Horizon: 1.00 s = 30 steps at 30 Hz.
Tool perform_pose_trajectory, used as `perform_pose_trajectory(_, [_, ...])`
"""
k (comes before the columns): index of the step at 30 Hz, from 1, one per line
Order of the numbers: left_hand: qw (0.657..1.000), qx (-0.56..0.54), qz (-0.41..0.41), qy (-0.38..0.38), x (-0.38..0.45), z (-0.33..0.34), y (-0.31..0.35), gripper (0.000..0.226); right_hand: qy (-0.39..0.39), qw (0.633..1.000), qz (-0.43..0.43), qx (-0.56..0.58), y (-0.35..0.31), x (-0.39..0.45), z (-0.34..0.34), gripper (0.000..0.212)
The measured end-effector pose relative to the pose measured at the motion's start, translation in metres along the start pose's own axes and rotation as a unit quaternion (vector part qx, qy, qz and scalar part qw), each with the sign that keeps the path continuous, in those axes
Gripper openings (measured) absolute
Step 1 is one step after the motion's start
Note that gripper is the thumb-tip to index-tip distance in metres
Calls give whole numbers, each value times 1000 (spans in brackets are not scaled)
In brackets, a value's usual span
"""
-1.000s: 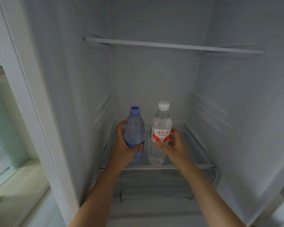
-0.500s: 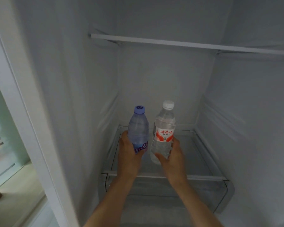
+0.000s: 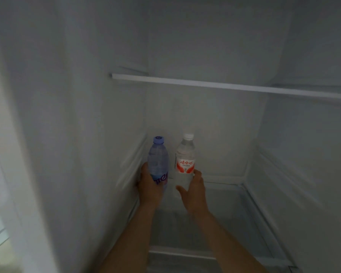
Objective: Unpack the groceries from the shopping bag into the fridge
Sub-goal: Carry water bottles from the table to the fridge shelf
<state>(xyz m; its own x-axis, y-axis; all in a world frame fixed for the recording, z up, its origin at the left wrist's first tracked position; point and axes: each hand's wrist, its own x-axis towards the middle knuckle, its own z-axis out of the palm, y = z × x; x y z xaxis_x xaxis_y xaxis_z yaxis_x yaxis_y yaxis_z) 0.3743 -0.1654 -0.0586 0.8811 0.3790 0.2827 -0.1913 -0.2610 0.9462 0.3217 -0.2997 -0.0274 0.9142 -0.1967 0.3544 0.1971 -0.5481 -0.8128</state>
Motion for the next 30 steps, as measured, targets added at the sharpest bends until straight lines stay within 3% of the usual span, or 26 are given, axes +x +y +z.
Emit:
perform_pose_trajectory(15, [996, 83, 19, 7, 15, 4, 23, 75, -19, 1000, -3, -1, 9, 42, 23, 72])
perform_pose_trajectory(20, [995, 96, -8, 26, 10, 2, 21, 45, -11, 1000, -14, 8, 13, 44, 29, 76])
perform_pose_trajectory(25, [996, 75, -16, 43, -11, -8, 24, 36, -60, 997, -18, -40, 19, 37, 14, 82])
perform_pose_trajectory(30, [999, 30, 28, 6, -50, -14, 36, 27, -46, 995, -18, -84, 14, 7, -17, 54])
